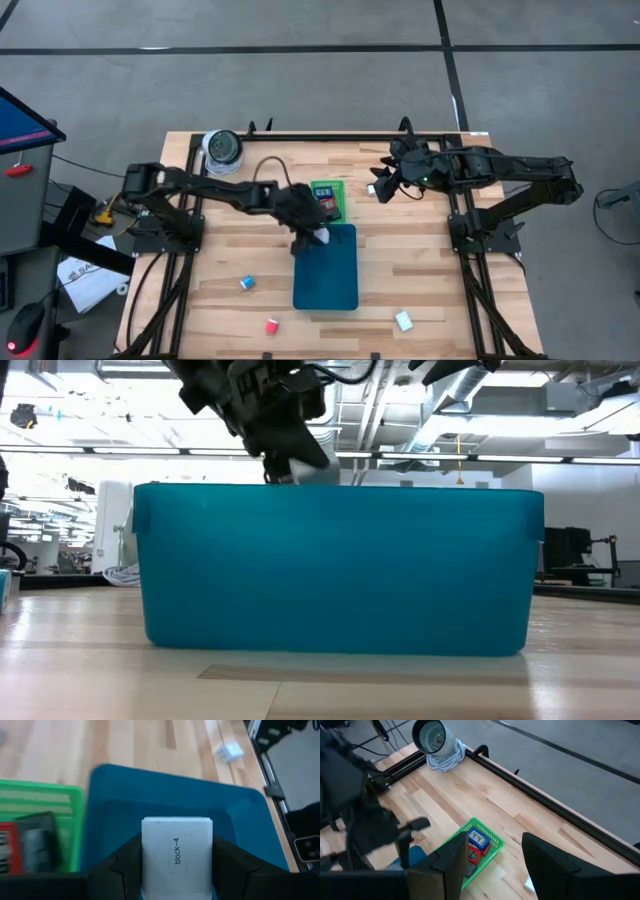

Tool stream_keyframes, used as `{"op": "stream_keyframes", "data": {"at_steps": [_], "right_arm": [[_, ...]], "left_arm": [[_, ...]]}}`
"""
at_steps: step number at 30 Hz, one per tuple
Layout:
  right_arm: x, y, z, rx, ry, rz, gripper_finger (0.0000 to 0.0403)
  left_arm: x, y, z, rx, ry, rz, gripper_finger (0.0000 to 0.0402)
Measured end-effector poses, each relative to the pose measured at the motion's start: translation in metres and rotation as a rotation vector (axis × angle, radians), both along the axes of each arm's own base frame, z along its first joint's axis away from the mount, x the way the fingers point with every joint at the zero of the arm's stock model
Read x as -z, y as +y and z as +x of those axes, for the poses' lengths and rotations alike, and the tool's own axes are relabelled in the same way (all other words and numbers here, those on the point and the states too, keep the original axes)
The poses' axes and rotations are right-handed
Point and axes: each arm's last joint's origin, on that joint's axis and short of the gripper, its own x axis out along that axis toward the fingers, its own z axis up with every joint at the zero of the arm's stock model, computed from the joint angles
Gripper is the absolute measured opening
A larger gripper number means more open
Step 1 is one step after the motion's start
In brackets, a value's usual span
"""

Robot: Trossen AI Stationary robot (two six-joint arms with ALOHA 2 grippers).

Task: Pick & Place Office items
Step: Put the top white charger adapter into the blue bin

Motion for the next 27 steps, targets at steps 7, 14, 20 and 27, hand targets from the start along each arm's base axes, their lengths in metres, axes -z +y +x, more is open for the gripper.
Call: {"op": "stream_keyframes", "data": {"at_steps": [7,14,20,27], "right_arm": [[0.000,0.000,0.000,0.005,-0.011,0.007,0.0182],[-0.001,0.000,0.001,0.011,-0.023,0.011,0.0182],[-0.003,0.000,0.002,0.012,-0.045,0.006,0.0182],[-0.003,0.000,0.002,0.011,-0.047,0.005,0.0182]], "left_arm": [[0.023,-0.015,0.022,0.024,0.024,0.029,0.0170],[0.036,-0.009,0.037,-0.016,0.038,0.084,0.0170],[0.051,0.002,0.039,-0.028,0.078,0.101,0.0170],[0.053,0.008,0.039,-0.033,0.084,0.103,0.0170]]}}
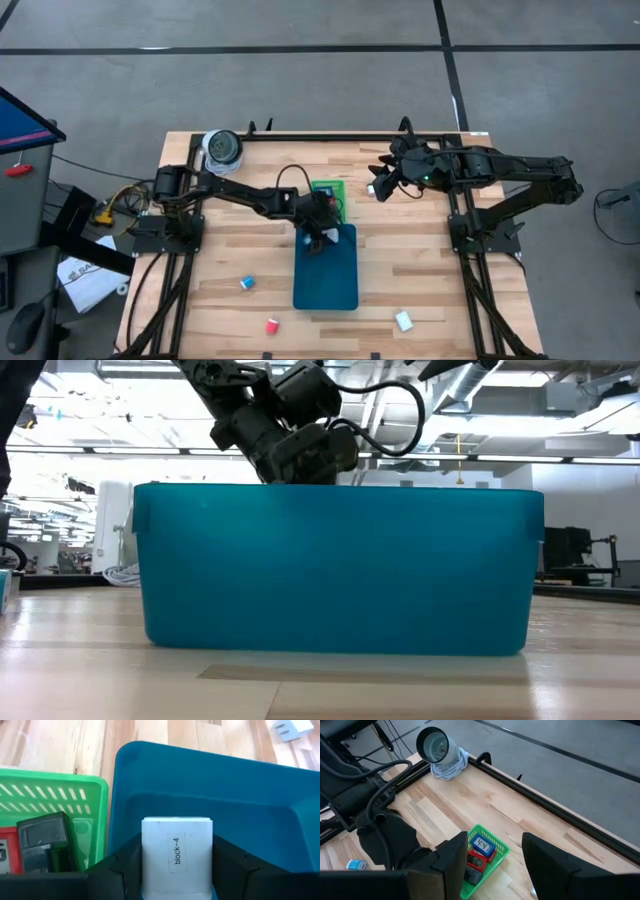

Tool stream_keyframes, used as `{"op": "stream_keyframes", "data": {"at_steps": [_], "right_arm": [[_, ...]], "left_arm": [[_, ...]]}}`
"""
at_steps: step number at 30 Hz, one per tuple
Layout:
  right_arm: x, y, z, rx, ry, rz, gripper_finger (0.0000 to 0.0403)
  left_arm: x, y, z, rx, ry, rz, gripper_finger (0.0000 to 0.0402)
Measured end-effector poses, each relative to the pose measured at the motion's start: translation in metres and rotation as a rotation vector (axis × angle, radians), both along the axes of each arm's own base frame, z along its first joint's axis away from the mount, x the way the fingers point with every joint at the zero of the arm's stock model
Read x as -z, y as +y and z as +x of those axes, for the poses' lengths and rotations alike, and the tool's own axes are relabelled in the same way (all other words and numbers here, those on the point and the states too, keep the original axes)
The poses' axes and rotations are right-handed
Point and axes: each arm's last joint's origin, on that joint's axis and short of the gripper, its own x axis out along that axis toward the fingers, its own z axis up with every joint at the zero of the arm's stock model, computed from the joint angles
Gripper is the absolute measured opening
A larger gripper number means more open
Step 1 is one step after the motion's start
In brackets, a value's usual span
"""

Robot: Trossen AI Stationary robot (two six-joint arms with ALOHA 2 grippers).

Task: Pick & Place Office items
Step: Put the top white charger adapter into the blue bin, then put the blue charger adapter into the blue bin

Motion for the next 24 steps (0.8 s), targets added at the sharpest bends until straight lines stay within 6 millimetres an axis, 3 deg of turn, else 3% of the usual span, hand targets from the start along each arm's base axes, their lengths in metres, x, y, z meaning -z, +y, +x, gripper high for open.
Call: {"op": "stream_keyframes", "data": {"at_steps": [14,19,24], "right_arm": [[0.000,0.000,0.000,0.000,-0.001,0.000,0.0182],[0.000,0.000,0.000,0.000,-0.001,0.000,0.0182],[0.000,0.000,0.000,0.000,-0.001,0.000,0.0182]], "left_arm": [[0.000,0.000,0.000,-0.001,-0.005,0.000,0.0170],[-0.003,0.001,0.003,-0.008,-0.043,0.004,0.0244],[-0.010,0.001,0.004,-0.012,-0.088,0.003,0.0245]]}}
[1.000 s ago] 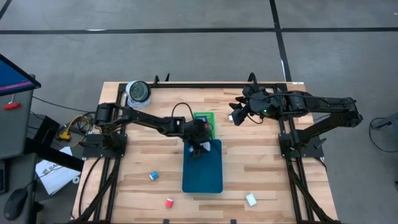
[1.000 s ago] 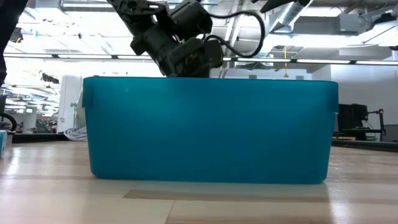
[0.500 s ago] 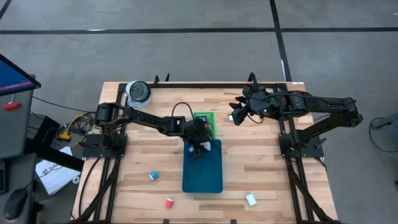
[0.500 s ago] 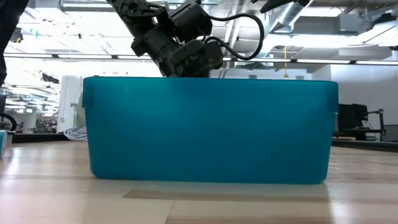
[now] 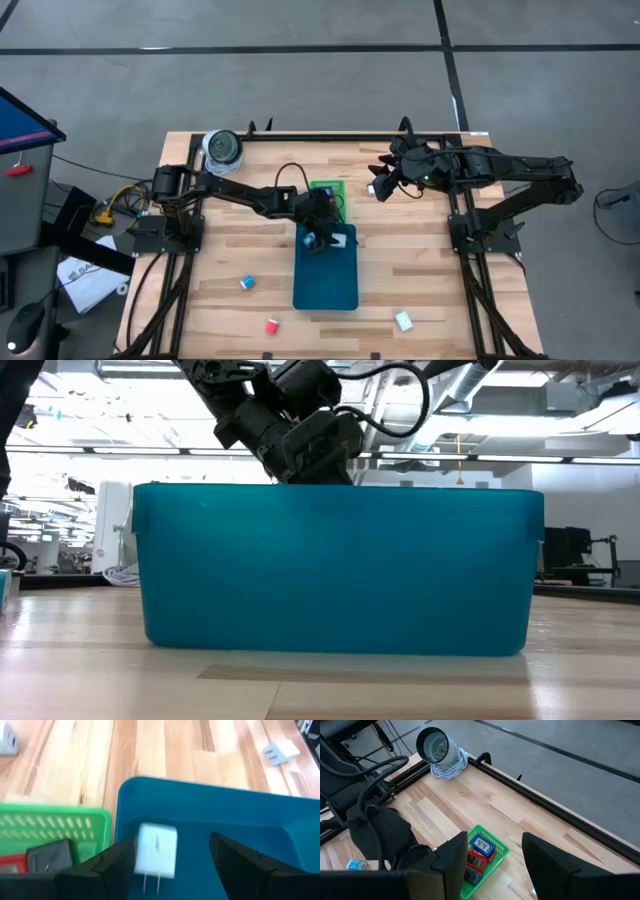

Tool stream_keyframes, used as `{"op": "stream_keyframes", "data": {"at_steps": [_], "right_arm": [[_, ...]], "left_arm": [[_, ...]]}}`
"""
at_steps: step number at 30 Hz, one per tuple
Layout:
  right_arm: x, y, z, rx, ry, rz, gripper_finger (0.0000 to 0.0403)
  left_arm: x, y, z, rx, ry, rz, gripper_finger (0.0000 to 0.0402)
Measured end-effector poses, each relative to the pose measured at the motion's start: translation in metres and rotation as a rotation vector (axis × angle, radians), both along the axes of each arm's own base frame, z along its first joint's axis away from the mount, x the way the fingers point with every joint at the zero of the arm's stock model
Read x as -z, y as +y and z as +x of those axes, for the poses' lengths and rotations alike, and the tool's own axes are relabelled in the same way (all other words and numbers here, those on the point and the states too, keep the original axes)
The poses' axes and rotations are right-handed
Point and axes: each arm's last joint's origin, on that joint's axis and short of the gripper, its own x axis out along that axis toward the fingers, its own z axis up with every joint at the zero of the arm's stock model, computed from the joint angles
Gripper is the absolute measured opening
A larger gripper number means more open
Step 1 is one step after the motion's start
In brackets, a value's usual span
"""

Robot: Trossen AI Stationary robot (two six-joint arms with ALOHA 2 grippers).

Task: Pick & Place Office items
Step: Put the blue charger adapter into the blue bin

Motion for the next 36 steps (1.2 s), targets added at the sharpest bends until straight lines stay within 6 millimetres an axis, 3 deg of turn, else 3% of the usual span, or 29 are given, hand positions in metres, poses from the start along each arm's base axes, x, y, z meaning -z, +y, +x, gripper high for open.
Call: {"op": "stream_keyframes", "data": {"at_steps": [8,17,22,27,32,36], "right_arm": [[0.000,0.000,0.000,0.000,0.000,0.000,0.0182],[-0.001,0.004,0.001,0.003,-0.016,-0.007,0.0182],[-0.001,0.004,0.001,0.007,-0.020,-0.012,0.0182],[-0.002,0.004,0.001,0.013,-0.034,-0.005,0.0182],[-0.004,0.004,0.003,0.007,-0.062,-0.009,0.0182],[-0.004,0.004,0.003,0.009,-0.064,-0.008,0.0182]], "left_arm": [[-0.039,-0.001,-0.022,-0.002,0.009,-0.001,0.0186],[-0.073,-0.018,-0.093,-0.191,0.284,0.048,0.0179],[-0.070,-0.036,-0.141,-0.319,0.282,-0.107,0.0201],[-0.054,-0.057,-0.186,-0.431,0.304,-0.263,0.0212],[-0.033,-0.078,-0.216,-0.459,0.364,-0.329,0.0213],[-0.019,-0.095,-0.228,-0.461,0.404,-0.316,0.0213]]}}
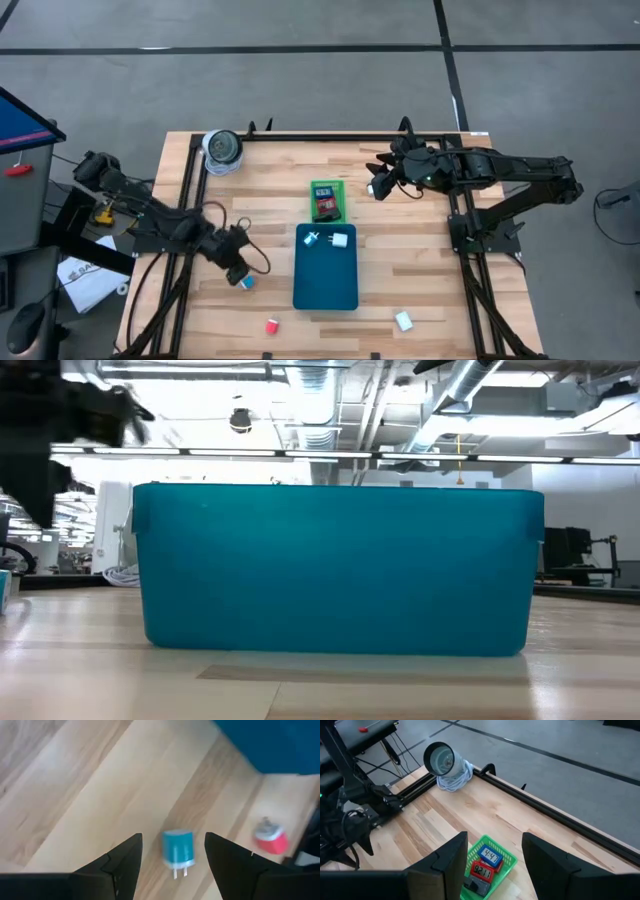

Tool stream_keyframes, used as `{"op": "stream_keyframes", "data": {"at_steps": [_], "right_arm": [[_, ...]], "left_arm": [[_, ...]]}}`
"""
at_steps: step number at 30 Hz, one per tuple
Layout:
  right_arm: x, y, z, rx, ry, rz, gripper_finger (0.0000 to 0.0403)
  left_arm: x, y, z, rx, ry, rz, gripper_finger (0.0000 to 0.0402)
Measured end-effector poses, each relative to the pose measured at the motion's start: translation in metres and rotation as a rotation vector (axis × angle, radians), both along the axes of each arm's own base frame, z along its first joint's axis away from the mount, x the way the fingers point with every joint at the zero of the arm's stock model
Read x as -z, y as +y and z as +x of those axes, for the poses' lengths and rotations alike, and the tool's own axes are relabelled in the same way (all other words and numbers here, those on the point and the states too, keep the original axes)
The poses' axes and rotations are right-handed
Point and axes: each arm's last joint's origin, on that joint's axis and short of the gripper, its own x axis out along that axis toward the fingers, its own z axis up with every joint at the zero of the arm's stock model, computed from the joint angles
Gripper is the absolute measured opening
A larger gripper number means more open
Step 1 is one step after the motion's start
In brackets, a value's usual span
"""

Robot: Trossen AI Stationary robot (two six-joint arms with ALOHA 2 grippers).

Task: Pick & Place Office items
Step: Put the blue charger adapter into the blue bin

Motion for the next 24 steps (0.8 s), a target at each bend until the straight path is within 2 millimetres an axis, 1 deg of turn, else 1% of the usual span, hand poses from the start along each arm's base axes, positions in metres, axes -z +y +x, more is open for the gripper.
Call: {"op": "stream_keyframes", "data": {"at_steps": [4,13,21,24], "right_arm": [[0.000,0.000,0.000,0.003,-0.004,0.005,0.0182],[0.000,-0.002,0.000,0.018,-0.011,0.012,0.0182],[0.000,-0.005,0.000,0.033,-0.011,0.011,0.0182],[0.000,-0.006,0.000,0.033,-0.010,0.012,0.0182]], "left_arm": [[0.007,-0.014,-0.003,-0.040,0.009,0.014,0.0213],[0.025,-0.040,0.009,-0.038,-0.008,-0.029,0.0213],[0.045,-0.047,0.016,-0.030,0.066,0.001,0.0213],[0.052,-0.046,0.015,-0.023,0.105,0.022,0.0213]]}}
